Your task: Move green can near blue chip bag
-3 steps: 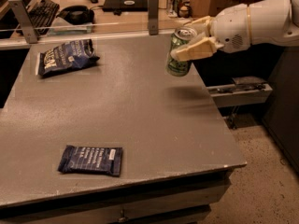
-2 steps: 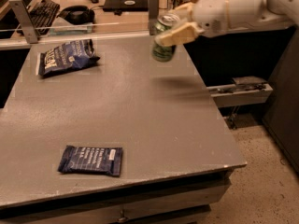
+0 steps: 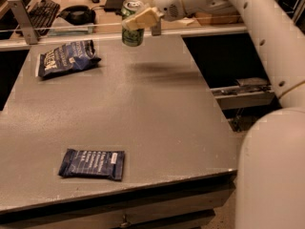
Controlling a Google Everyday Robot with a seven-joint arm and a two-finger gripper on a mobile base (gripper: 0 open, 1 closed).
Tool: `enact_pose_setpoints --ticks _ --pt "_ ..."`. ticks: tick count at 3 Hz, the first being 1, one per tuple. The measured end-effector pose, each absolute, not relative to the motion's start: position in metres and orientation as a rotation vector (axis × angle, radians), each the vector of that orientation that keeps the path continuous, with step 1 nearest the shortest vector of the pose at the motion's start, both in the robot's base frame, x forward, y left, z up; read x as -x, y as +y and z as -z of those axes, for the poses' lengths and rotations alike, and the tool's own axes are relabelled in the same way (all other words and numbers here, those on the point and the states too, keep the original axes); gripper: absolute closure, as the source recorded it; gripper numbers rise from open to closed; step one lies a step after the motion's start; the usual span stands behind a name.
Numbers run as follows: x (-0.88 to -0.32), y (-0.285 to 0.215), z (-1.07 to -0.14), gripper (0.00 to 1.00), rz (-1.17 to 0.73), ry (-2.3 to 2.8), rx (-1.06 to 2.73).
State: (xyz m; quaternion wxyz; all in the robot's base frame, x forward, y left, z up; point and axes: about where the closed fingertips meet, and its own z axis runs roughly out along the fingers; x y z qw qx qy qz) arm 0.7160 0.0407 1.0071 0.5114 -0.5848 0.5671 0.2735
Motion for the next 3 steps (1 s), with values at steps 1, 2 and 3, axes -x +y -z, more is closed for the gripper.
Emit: enact_pose_setpoints --ticks 1,2,3 --pt "-0.734 0.069 -0.987 1.00 -0.696 1.418 1.387" --pt "-0.739 0.093 -0.953 0.98 -0.766 1.487 1.371" --pt "-0.741 0.103 -0.937 0.75 -0.804 1.518 1.356"
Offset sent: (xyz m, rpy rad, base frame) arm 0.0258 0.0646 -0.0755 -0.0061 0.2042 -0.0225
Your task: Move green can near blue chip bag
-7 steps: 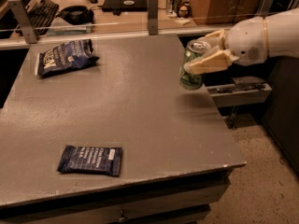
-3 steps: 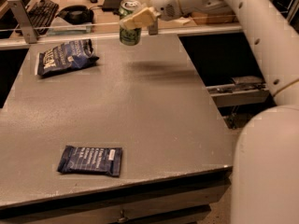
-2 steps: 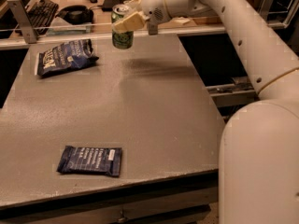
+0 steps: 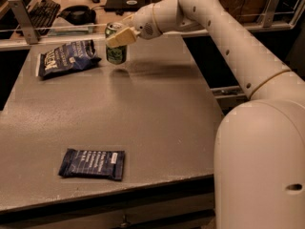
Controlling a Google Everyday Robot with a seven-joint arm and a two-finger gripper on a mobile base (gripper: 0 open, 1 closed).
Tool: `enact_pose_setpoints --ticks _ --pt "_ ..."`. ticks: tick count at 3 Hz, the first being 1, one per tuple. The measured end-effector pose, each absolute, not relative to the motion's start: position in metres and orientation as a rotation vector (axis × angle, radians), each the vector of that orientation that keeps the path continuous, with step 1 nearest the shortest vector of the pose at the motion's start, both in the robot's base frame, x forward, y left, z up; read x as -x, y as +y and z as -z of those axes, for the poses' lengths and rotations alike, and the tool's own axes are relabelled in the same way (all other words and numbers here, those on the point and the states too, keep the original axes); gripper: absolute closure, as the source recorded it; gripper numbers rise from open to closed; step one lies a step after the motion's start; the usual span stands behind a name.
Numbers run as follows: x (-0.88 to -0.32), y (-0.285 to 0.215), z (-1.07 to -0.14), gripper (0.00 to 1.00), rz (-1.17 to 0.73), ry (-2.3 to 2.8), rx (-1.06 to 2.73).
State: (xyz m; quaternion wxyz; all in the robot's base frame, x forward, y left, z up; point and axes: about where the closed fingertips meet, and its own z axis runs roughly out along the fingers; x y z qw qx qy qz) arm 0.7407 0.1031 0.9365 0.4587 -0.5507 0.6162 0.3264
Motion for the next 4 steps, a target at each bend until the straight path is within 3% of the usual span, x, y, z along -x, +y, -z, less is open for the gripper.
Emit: enact_pose_setpoints --ticks 3,4 --pt "-0.749 0.120 -0.916 0.05 -0.868 1.542 1.334" --pt "-0.749 0.121 -0.916 0.00 -0.871 1.541 1.333"
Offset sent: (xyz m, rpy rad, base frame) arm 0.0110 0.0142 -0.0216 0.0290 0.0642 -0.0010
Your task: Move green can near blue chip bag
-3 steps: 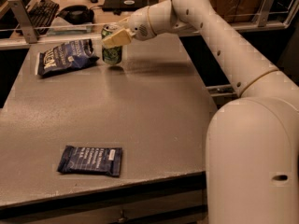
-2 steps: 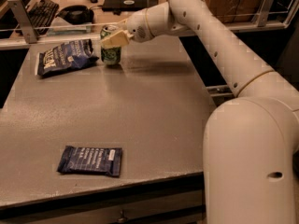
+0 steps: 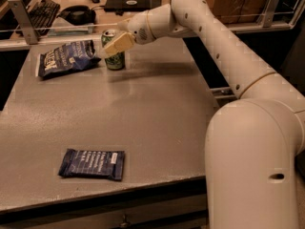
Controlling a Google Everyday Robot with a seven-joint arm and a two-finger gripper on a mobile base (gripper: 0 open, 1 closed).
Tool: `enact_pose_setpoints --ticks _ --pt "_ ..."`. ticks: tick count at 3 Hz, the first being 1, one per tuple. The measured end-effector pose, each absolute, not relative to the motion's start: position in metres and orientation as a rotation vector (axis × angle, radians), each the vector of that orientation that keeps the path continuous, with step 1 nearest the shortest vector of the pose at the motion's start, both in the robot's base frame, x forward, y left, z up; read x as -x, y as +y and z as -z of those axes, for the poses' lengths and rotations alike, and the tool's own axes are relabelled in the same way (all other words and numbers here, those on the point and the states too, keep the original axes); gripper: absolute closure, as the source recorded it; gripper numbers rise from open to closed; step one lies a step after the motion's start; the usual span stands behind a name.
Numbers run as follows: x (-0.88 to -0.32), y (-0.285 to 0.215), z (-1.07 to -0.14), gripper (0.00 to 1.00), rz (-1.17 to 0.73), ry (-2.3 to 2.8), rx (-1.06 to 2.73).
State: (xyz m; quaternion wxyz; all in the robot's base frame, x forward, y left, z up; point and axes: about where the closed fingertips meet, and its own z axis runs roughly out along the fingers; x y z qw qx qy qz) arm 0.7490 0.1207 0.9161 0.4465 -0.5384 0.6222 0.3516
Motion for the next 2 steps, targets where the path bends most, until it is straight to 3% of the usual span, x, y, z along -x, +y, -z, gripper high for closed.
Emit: enact_pose_setpoints --ticks 1,2 --pt "-0.739 0.106 -0.936 0.00 -0.848 1.497 1.323" --pt "-0.724 0.052 -0.950 0.00 -0.797 1.479 1.256"
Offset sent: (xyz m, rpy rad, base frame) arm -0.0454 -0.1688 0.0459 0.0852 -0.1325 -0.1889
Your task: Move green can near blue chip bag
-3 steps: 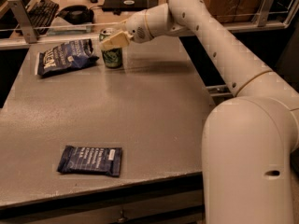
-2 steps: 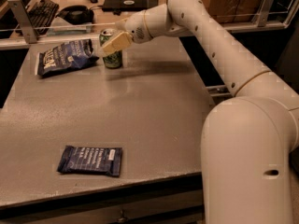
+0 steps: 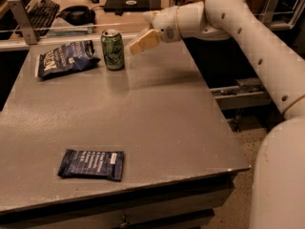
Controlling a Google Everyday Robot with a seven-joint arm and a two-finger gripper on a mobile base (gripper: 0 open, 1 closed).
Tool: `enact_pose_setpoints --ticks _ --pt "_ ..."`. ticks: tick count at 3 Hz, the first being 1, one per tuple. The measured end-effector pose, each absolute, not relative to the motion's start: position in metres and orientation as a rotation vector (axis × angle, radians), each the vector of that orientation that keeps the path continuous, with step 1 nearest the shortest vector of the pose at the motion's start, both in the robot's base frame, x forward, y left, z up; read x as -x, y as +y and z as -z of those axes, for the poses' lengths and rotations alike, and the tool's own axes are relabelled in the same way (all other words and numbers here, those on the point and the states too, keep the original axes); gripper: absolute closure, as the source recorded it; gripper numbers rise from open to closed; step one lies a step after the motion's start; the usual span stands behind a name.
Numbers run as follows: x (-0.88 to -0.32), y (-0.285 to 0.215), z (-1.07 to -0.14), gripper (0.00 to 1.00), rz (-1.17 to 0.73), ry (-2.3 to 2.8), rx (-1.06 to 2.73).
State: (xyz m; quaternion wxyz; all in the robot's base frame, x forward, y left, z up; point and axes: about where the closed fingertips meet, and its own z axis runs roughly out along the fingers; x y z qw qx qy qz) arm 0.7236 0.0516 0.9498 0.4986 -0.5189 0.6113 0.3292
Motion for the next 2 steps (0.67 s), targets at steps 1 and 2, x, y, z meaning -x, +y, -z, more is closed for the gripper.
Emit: enact_pose_setpoints --ticks 1,2 --pt "-0.695 -0.005 -0.961 0.00 -0.771 1.431 1.171" --pt "-0.690 -0.047 -0.960 0.00 -0.730 1.451 1.129"
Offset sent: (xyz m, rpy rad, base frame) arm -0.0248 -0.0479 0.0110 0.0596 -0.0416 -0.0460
